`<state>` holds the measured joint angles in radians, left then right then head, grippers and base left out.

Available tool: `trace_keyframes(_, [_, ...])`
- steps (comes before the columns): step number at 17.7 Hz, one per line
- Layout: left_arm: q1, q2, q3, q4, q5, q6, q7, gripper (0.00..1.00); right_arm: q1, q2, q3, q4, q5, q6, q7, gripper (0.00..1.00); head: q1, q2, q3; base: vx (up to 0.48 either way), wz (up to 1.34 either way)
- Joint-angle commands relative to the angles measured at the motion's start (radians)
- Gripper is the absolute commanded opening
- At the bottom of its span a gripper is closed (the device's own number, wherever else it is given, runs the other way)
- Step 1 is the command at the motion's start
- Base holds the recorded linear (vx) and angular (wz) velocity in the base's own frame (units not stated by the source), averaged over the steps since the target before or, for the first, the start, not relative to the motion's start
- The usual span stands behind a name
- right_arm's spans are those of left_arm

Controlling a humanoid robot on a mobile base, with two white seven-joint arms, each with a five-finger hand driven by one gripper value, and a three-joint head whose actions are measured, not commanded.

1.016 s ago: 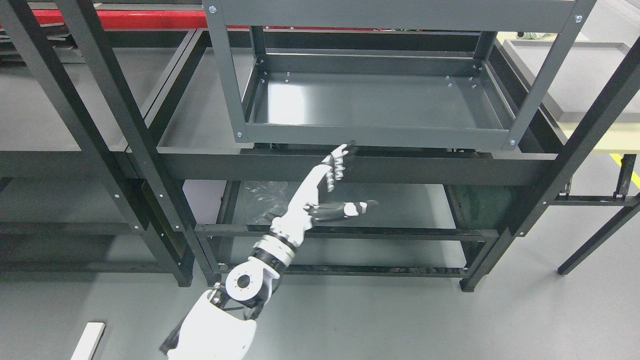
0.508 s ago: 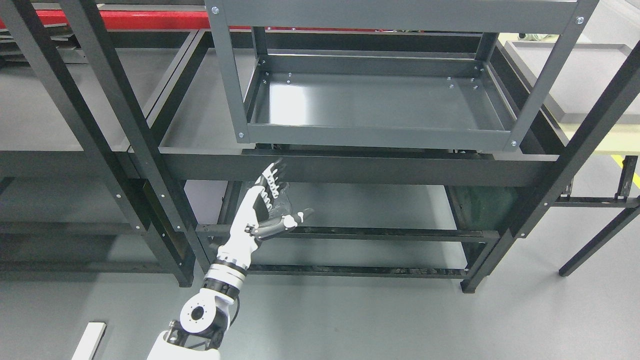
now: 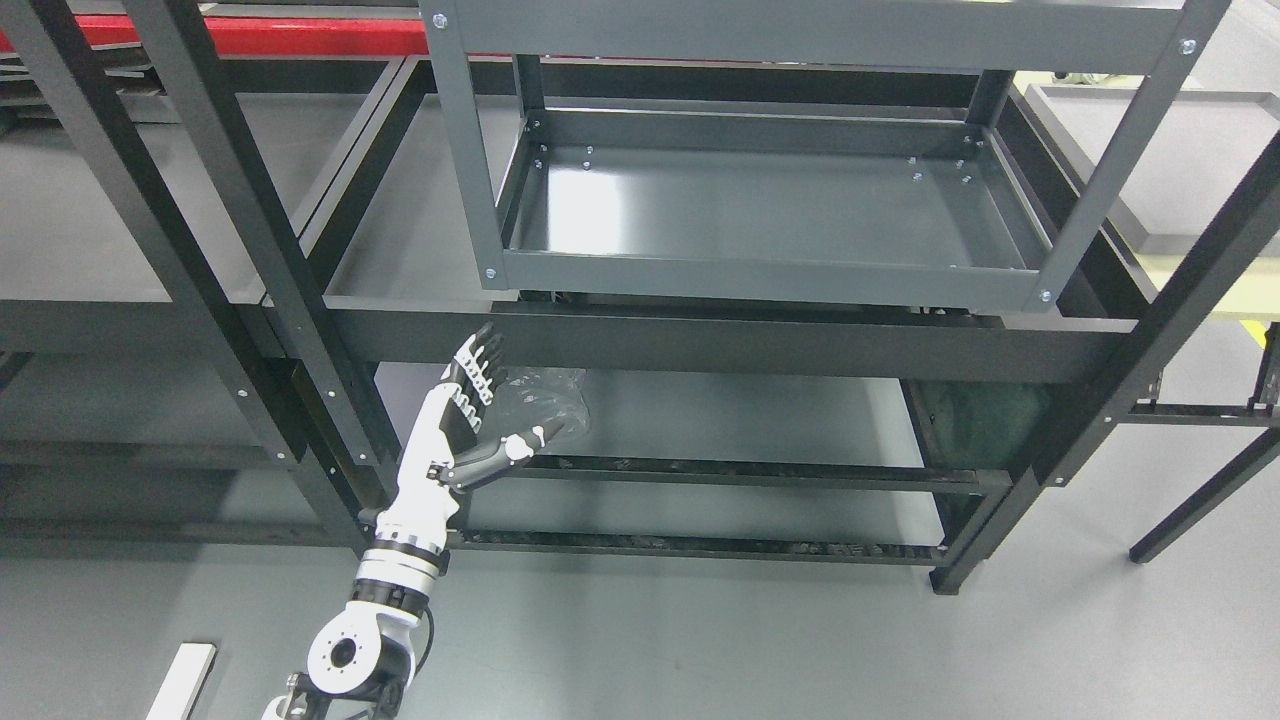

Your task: Place yellow IKEA cup on middle right shelf

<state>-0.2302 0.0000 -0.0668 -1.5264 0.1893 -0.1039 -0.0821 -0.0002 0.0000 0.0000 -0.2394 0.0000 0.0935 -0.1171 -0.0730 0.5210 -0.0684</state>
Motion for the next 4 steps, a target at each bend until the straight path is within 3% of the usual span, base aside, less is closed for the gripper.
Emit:
trace_keyframes(1, [0.019,0.018,0.087,-0.046,-0.001,-0.014,-0.004,0.99,0.012,-0.017,0.017,0.000,-0.025,0.000,0.000,0.99,0.0000,0.000,0.000,0.050,0.07])
trace_keyframes(4, [0.028,0.018,0.062,-0.046,0.001,-0.016,-0.008,0.99,0.014,-0.017,0.017,0.000,-0.025,0.000,0.000,0.99,0.0000,0.000,0.000,0.054,0.01])
